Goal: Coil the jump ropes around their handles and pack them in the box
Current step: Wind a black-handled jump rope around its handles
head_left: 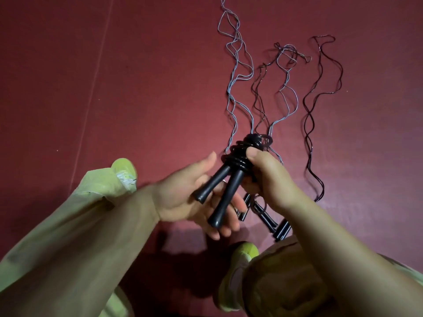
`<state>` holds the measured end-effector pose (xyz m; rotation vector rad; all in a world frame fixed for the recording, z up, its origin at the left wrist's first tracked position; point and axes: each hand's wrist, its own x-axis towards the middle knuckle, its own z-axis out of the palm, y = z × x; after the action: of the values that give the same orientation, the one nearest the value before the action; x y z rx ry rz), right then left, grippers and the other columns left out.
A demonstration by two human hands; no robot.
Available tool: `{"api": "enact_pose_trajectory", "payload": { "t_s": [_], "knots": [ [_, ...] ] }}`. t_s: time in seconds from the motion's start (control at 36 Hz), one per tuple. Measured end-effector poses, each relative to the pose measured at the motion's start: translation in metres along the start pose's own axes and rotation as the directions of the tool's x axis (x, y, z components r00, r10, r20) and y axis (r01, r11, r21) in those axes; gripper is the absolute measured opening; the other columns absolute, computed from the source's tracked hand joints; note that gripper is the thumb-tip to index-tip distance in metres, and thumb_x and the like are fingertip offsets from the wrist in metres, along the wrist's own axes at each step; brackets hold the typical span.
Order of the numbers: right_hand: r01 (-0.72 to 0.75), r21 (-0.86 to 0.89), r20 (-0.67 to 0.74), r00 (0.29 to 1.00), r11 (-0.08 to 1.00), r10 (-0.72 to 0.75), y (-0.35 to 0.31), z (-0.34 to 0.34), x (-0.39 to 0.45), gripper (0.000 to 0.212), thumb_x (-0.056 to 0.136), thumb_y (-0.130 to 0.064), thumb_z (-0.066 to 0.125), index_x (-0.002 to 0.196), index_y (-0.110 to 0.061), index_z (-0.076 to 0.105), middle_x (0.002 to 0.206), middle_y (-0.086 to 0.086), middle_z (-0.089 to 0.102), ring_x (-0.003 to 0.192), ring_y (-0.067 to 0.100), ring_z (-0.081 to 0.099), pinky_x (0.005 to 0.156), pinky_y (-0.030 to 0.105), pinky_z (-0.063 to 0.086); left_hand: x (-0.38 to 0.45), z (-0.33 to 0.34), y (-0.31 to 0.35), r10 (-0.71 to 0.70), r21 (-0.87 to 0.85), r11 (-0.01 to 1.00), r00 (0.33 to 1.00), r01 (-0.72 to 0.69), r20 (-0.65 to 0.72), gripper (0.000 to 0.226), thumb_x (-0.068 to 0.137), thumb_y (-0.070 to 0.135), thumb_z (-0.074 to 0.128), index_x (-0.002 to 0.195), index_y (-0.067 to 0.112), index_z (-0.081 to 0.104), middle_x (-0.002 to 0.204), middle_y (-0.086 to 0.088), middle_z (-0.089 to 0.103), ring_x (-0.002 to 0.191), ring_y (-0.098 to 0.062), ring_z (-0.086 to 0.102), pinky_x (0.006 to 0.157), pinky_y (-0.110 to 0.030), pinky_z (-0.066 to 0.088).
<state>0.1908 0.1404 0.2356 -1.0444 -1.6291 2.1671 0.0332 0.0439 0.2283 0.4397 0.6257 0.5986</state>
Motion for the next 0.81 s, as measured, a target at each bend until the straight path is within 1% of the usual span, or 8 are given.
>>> {"api": "enact_pose_trajectory", "payload": {
  "t_s": [0.06,0.11,0.17,0.25,0.33,0.47,0.67,0.81],
  "knots": [
    [-0.019,0.042,0.022,1.000,0.999,0.018,-0.001,-0.001,0.000,0.087,0.060,-0.057,0.050,0.091,0.024,0.044,0.054,-0.003,0.032,0.049,0.009,0.026,0.047,0.024,0.015,0.003,0.001,-0.005,0.063,-0.148,0.988,0.985,-0.039,0.161,0.080,0.073,0.080,0.045,0.100,0.009,0.069,0.077,-0.008,0.070,0.071,-0.023,0.068,0.067,-0.035,0.056],
    [-0.030,0.110,0.039,0.999,0.993,0.026,-0.002,-0.002,0.001,0.070,0.059,-0.055,0.051,0.083,0.010,0.050,0.050,-0.005,0.036,0.044,0.007,0.028,0.043,0.017,0.021,0.006,0.007,-0.007,0.105,-0.233,0.971,0.976,-0.059,0.191,0.077,0.079,0.078,0.034,0.095,0.011,0.067,0.064,-0.002,0.062,0.062,-0.019,0.062,0.061,-0.031,0.054],
    [-0.034,0.148,0.044,0.999,0.988,0.028,-0.004,-0.002,0.001,0.048,0.061,-0.053,0.052,0.071,-0.007,0.046,0.049,-0.005,0.038,0.041,0.007,0.029,0.040,0.016,0.026,0.008,0.009,-0.005,0.099,-0.246,0.967,0.988,-0.067,0.119,0.071,0.080,0.074,0.027,0.083,0.014,0.065,0.055,0.002,0.052,0.053,-0.016,0.054,0.054,-0.028,0.048],
    [-0.077,0.149,0.085,0.994,0.986,0.065,-0.006,-0.004,0.002,0.036,0.074,-0.046,0.050,0.073,-0.010,0.046,0.053,-0.002,0.041,0.040,0.008,0.030,0.041,0.019,0.026,0.008,0.007,-0.001,0.076,-0.156,0.985,0.997,-0.080,-0.032,0.063,0.081,0.070,0.027,0.073,0.016,0.058,0.052,0.002,0.043,0.050,-0.016,0.046,0.055,-0.030,0.038],
    [-0.062,0.052,0.128,0.990,0.997,0.054,-0.007,-0.008,0.002,0.057,0.078,-0.057,0.057,0.079,-0.001,0.049,0.061,0.010,0.039,0.046,0.011,0.031,0.045,0.022,0.025,0.008,0.008,0.001,0.066,0.048,0.997,0.970,-0.056,-0.232,0.063,0.085,0.069,0.026,0.072,0.013,0.054,0.053,-0.001,0.042,0.051,-0.020,0.043,0.057,-0.032,0.032],
    [-0.073,-0.092,0.085,0.993,0.993,0.081,-0.004,-0.011,0.001,0.059,0.077,-0.060,0.055,0.091,-0.003,0.053,0.065,0.004,0.037,0.048,0.012,0.026,0.047,0.028,0.017,0.012,0.007,0.000,0.247,0.412,0.911,0.829,-0.022,-0.502,0.065,0.086,0.067,0.032,0.074,0.008,0.055,0.049,-0.003,0.048,0.050,-0.022,0.045,0.056,-0.030,0.035],
    [-0.198,-0.269,-0.148,0.976,0.943,0.163,-0.002,-0.002,0.004,0.045,0.095,-0.056,0.045,0.075,-0.015,0.050,0.065,0.006,0.038,0.044,0.011,0.024,0.047,0.027,0.017,0.027,-0.001,-0.013,0.374,0.581,0.804,0.648,0.130,-0.663,0.062,0.081,0.067,0.026,0.069,0.014,0.058,0.050,0.003,0.054,0.052,-0.019,0.051,0.070,-0.038,0.048],
    [-0.314,-0.521,-0.259,0.944,0.794,0.203,0.003,-0.002,0.004,0.062,0.095,-0.060,0.035,0.064,-0.013,0.061,0.045,-0.007,0.045,0.035,0.007,0.039,0.051,0.027,0.033,0.027,0.003,-0.011,0.443,0.685,0.631,0.556,0.364,-0.703,0.057,0.098,0.051,0.022,0.103,0.009,0.061,0.094,-0.009,0.065,0.094,-0.029,0.061,0.087,-0.040,0.045]
  ]
}}
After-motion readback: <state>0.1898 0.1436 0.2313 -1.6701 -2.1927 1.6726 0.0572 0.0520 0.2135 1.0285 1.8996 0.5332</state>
